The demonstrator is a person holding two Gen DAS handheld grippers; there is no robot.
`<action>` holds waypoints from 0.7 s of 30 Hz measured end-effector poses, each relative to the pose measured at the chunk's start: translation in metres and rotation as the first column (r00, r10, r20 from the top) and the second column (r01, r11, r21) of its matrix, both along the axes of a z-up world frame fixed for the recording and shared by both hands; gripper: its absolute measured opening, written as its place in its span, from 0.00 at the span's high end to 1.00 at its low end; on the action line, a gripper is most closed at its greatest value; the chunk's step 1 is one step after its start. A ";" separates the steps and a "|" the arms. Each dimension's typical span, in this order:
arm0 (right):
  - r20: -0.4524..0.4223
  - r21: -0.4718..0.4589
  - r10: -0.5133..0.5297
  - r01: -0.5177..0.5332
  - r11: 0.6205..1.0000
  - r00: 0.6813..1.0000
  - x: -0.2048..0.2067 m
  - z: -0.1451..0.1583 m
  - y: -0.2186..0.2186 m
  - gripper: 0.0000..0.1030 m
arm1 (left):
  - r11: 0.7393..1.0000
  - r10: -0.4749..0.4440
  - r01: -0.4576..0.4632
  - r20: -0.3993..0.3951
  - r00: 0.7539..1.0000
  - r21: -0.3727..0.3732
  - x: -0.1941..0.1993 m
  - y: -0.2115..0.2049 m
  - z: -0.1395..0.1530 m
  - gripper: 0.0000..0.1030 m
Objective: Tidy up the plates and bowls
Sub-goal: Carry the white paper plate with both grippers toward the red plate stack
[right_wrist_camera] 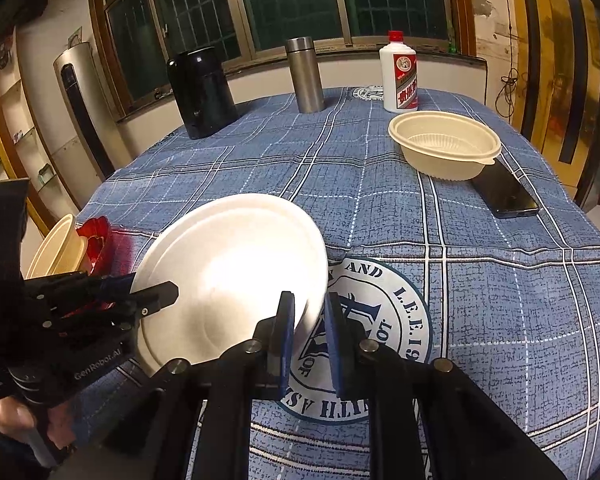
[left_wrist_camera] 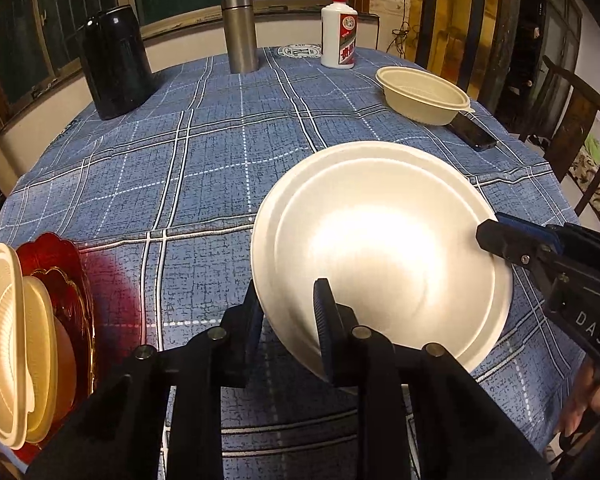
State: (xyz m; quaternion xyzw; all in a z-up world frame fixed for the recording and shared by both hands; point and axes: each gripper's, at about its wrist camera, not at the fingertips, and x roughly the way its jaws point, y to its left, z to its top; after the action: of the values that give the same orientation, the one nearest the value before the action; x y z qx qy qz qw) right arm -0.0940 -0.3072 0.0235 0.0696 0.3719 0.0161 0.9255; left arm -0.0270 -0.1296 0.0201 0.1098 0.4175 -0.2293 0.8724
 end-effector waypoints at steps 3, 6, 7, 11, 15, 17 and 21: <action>0.005 -0.005 0.001 -0.001 1.000 1.000 -0.001 0.001 0.001 0.85 | 1.000 0.001 -0.001 0.004 1.000 -0.002 -0.001 0.002 0.002 0.78; 0.010 -0.007 0.002 -0.002 1.000 1.000 -0.001 0.003 0.003 0.85 | 1.000 0.003 -0.003 0.017 1.000 -0.004 -0.002 0.003 0.004 0.78; 0.012 -0.011 0.002 -0.002 1.000 1.000 -0.001 0.004 0.003 0.85 | 1.000 0.002 -0.002 0.021 1.000 -0.004 -0.003 0.004 0.005 0.78; 0.019 -0.019 0.003 -0.003 1.000 1.000 -0.001 0.007 0.006 0.85 | 1.000 0.005 -0.005 0.034 0.999 -0.006 -0.004 0.006 0.009 0.78; 0.030 -0.029 0.008 -0.007 1.000 1.000 -0.001 0.012 0.009 0.85 | 1.000 0.012 -0.012 0.047 0.999 -0.012 -0.005 0.010 0.014 0.78; 0.038 -0.034 0.013 -0.011 0.999 0.999 -0.001 0.015 0.011 0.85 | 1.000 0.018 -0.017 0.056 0.998 -0.015 -0.005 0.013 0.017 0.78; 0.052 -0.046 0.026 -0.023 0.999 0.998 -0.001 0.022 0.018 0.85 | 0.999 0.031 -0.029 0.078 0.996 -0.025 -0.007 0.021 0.025 0.78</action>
State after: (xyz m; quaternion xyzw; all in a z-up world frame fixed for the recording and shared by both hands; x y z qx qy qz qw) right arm -0.0947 -0.2890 0.0454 0.0434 0.3485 0.0208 0.9361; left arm -0.0336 -0.1085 0.0453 0.1020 0.3817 -0.2167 0.8927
